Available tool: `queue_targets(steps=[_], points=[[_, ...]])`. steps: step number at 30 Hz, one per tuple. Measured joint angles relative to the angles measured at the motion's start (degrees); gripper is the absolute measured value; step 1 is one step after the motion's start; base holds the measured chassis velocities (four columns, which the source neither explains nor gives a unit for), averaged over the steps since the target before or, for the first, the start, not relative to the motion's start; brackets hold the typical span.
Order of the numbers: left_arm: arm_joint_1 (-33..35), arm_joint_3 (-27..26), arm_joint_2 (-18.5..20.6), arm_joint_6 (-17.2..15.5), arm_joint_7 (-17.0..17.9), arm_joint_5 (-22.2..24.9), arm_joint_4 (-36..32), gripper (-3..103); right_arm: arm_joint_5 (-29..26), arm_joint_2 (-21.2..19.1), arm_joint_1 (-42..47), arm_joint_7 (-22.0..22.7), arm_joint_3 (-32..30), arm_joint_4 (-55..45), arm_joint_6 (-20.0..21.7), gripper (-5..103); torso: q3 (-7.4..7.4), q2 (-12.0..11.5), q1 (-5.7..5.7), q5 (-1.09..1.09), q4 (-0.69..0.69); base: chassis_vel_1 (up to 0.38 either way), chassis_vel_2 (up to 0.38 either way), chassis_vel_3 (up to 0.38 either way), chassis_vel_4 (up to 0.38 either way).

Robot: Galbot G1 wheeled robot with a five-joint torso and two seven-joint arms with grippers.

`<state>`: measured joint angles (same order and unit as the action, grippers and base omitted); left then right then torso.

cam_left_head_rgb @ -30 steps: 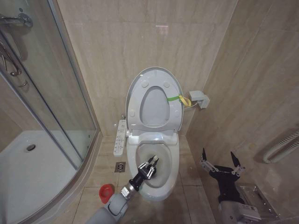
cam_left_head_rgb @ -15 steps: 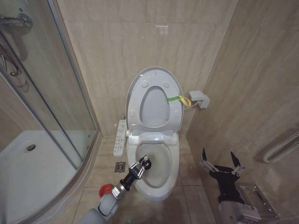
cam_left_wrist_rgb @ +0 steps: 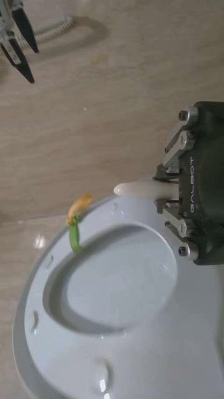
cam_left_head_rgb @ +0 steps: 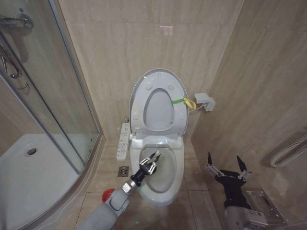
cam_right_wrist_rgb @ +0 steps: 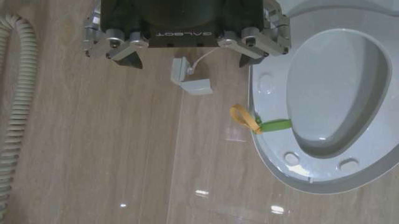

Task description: Open the toilet lid, clean the toilet bowl with a toilet brush, close the toilet lid, and flush.

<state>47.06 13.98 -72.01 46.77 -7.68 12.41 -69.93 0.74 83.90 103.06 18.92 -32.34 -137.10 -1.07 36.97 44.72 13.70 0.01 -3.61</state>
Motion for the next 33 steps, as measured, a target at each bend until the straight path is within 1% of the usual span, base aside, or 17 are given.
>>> queue_targets(steps=[7, 14, 18, 24, 31, 33], points=[[-1.6, 4.1, -2.8, -0.3, 1.5, -0.4, -1.1, 20, 0.0, 0.0, 0.0, 0.0, 0.0, 0.0, 0.0, 100, 0.00, 0.0, 0.00, 0.00, 0.00, 0.000, 0.000, 0.000, 0.000], [0.1, 5.8, -3.4, -0.8, 2.1, -0.5, -3.2, 20, 0.0, 0.0, 0.0, 0.0, 0.0, 0.0, 0.0, 100, 0.00, 0.0, 0.00, 0.00, 0.01, 0.000, 0.000, 0.000, 0.000], [1.3, 5.7, -3.5, -0.6, 1.9, -0.7, -3.2, 20, 0.0, 0.0, 0.0, 0.0, 0.0, 0.0, 0.0, 100, 0.00, 0.0, 0.00, 0.00, 0.01, 0.000, 0.000, 0.000, 0.000], [2.7, 2.9, -3.3, -0.2, 1.0, -1.3, -1.0, 20, 0.0, 0.0, 0.0, 0.0, 0.0, 0.0, 0.0, 100, 0.00, 0.0, 0.00, -0.02, 0.01, 0.000, 0.000, 0.000, 0.000], [2.3, 1.2, -2.0, -0.1, 0.6, -1.4, -0.2, 20, 0.0, 0.0, 0.0, 0.0, 0.0, 0.0, 0.0, 100, 0.00, 0.0, 0.00, -0.01, 0.02, 0.000, 0.000, 0.000, 0.000], [1.7, 1.1, -2.1, -0.1, 0.9, -1.2, -1.0, 20, 0.0, 0.0, 0.0, 0.0, 0.0, 0.0, 0.0, 100, 0.00, 0.0, 0.00, -0.01, 0.01, 0.000, 0.000, 0.000, 0.000]])
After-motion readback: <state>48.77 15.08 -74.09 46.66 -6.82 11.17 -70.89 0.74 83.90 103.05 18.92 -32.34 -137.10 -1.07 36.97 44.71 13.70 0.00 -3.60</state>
